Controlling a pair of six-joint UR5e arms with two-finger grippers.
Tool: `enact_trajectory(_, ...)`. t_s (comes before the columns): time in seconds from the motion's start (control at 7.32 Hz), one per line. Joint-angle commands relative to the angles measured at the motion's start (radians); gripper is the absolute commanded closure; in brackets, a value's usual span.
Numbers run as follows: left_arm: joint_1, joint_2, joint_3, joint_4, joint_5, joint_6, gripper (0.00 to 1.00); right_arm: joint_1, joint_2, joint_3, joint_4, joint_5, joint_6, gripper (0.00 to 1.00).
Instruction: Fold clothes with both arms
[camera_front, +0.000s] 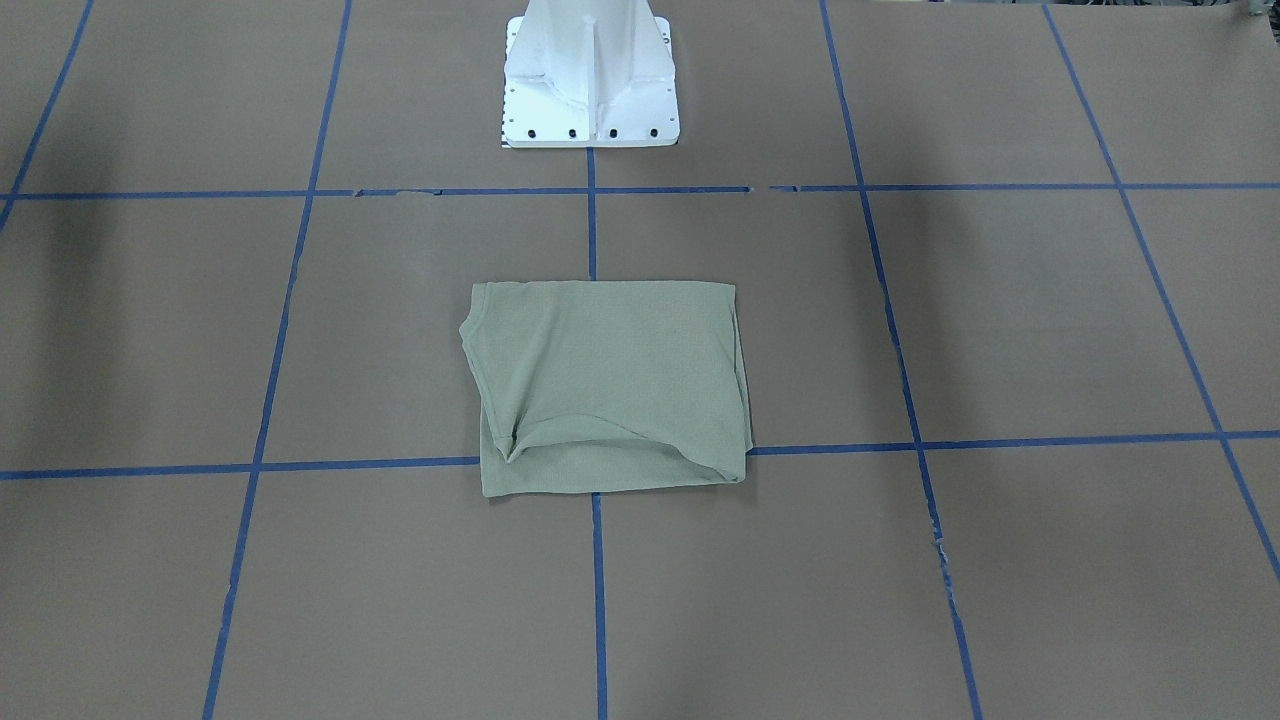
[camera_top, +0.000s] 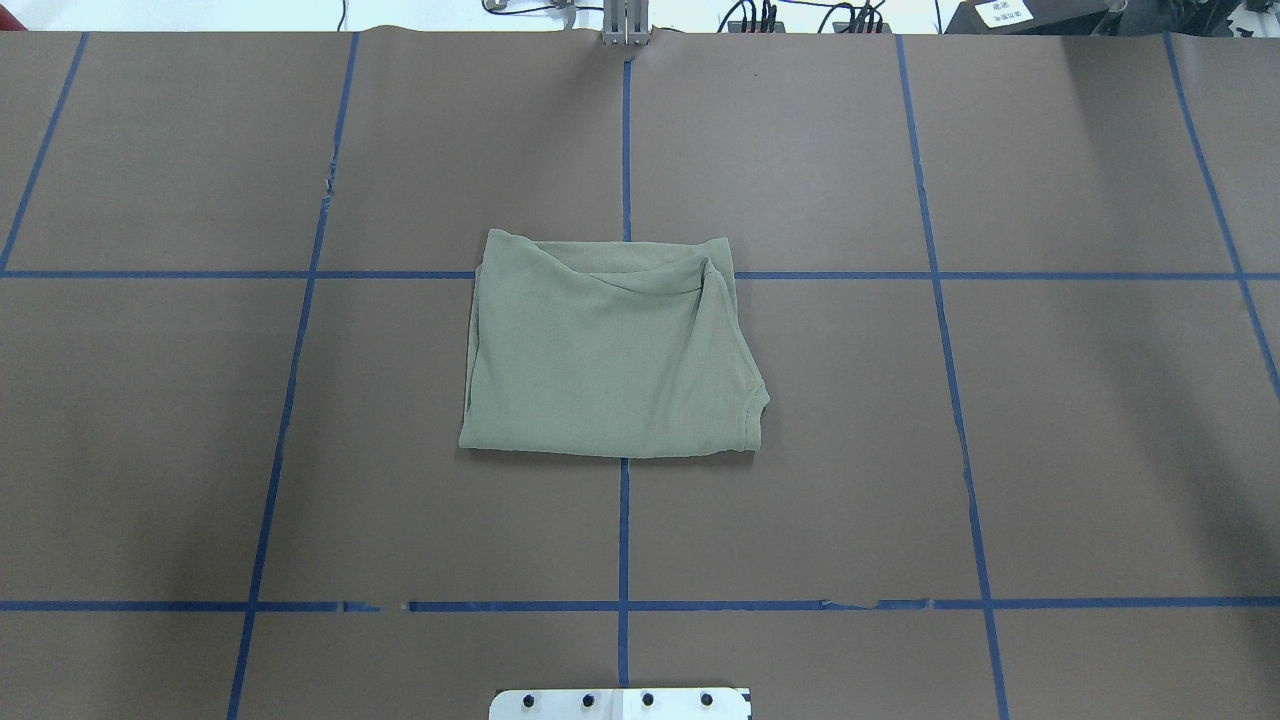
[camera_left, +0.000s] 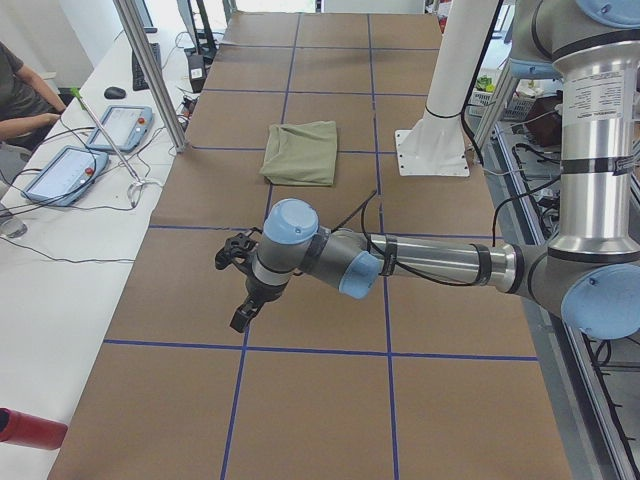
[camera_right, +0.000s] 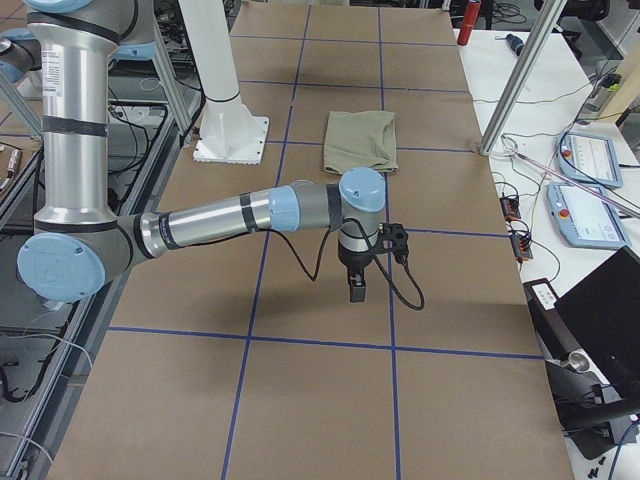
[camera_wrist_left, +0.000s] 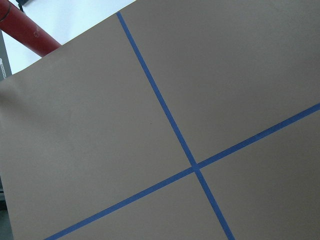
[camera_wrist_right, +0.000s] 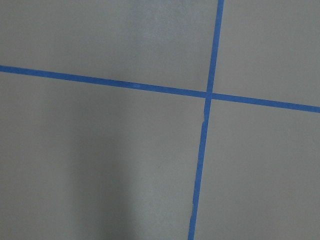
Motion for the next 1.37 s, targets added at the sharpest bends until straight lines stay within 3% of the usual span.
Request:
enact_trajectory(0.0,-0.001,0.001,0.061,0.030,0.000,-0.003,0.01,0.001,-0.008,-0.017,0.000,0.025,-0.001,0.00)
enact_trajectory(0.41,0.010,-0.062,0.027,0.389,-0.009,-0.001,0.00,0.001,-0.019,-0.027,0.000,0.031,-0.001,0.00)
enact_trajectory(0.68,0.010,-0.071,-0.019,0.539,-0.014,0.004,0.00,0.003,-0.021,-0.042,-0.002,0.034,-0.001,0.00)
enact_trajectory(0.82,0.007,-0.083,-0.043,0.589,-0.014,0.010,0.01,0.012,-0.021,-0.066,-0.002,0.046,-0.001,0.00)
enact_trajectory(1.09,0.008,-0.076,-0.022,0.571,-0.014,0.023,0.01,0.067,-0.019,-0.167,0.001,0.149,-0.022,0.00)
enact_trajectory(1.23,0.008,-0.082,-0.013,0.569,-0.014,0.043,0.00,0.093,-0.028,-0.168,0.001,0.144,-0.022,0.00)
